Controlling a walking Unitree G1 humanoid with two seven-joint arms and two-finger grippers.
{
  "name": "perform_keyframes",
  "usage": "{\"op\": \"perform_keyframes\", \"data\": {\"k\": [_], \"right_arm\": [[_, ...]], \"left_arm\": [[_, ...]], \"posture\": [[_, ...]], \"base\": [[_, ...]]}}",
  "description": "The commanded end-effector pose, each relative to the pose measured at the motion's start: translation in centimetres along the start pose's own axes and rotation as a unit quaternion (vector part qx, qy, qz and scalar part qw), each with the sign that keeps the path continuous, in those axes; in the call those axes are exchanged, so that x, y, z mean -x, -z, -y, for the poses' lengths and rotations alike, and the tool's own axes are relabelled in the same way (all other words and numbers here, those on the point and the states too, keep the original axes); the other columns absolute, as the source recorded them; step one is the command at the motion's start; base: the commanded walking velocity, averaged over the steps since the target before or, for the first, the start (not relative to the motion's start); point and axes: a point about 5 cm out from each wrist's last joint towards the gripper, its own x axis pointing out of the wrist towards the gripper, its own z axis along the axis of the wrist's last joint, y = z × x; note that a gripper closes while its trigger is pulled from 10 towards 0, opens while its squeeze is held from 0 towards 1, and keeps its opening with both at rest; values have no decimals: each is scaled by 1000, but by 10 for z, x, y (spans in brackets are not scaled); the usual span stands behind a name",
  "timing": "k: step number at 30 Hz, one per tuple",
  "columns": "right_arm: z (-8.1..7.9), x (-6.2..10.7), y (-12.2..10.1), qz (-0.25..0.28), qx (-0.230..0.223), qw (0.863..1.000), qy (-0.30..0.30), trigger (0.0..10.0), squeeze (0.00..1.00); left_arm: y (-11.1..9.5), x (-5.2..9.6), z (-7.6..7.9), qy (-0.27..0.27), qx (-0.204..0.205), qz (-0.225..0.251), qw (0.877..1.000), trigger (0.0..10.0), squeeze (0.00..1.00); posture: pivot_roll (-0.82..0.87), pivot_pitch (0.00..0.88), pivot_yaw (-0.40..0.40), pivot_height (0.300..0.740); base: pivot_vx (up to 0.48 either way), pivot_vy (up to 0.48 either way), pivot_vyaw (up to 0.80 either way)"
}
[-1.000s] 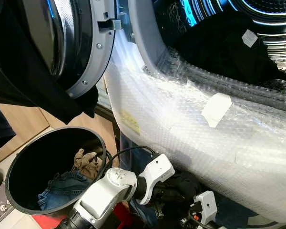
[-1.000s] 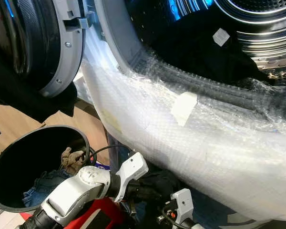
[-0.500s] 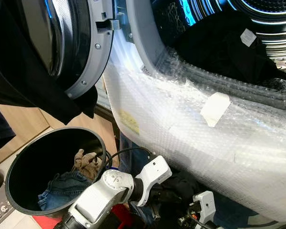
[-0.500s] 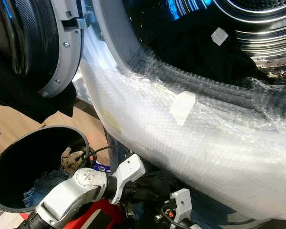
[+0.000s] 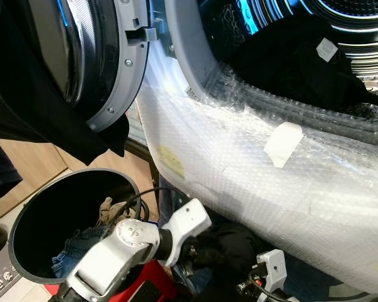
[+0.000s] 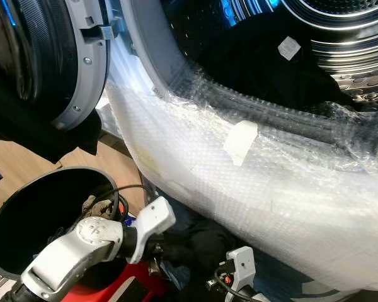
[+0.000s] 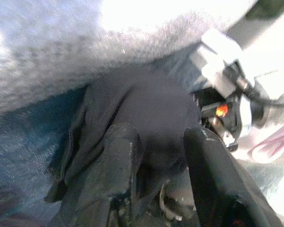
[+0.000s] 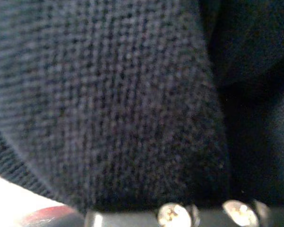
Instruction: Clothes washing
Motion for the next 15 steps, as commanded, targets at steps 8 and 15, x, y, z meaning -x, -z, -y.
{"op": "perform_keyframes", "data": {"k": [8, 15], "right_arm": [[-2, 2, 3, -6, 13, 1000, -16, 0, 0], [-2, 5, 5, -18, 19, 999, -36, 0, 0]], "left_arm": [[-14, 37, -16, -75, 59, 68, 993, 10000, 1000], [-11, 66, -47, -245, 65, 80, 964, 10000, 1000]], "posture": [[54, 85, 32, 740], [67, 99, 18, 740]], "base": [[0, 0, 0], [0, 0, 0]]}}
